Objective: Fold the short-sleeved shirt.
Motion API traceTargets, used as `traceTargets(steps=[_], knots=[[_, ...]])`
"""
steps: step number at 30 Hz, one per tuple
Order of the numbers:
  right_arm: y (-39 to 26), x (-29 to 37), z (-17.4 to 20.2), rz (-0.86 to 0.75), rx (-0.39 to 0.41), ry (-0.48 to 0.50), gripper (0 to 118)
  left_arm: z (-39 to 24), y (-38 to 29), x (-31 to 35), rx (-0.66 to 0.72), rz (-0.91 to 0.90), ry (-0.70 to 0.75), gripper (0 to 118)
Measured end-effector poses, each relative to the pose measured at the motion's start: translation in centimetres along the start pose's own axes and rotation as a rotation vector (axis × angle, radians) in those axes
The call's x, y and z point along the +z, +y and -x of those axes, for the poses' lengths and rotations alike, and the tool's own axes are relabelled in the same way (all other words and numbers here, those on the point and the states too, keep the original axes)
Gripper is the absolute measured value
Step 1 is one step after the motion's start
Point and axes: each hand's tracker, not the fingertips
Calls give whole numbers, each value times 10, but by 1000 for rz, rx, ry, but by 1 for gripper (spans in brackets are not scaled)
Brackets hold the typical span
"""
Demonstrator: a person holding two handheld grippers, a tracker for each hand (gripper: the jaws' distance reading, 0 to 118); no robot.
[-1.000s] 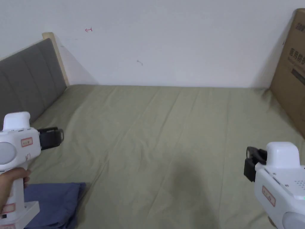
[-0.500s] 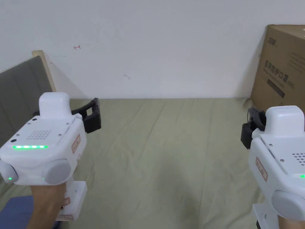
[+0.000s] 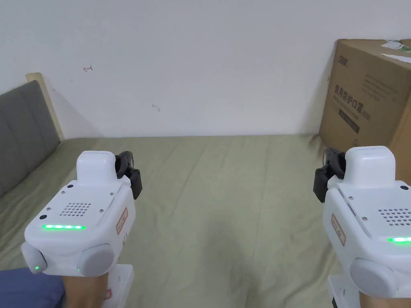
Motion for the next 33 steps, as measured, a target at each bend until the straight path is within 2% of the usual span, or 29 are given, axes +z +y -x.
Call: traceTargets(steps=[33], knots=[[4,13,6,-18,1,10,0,9,-1,13,36,-2,-13,0]])
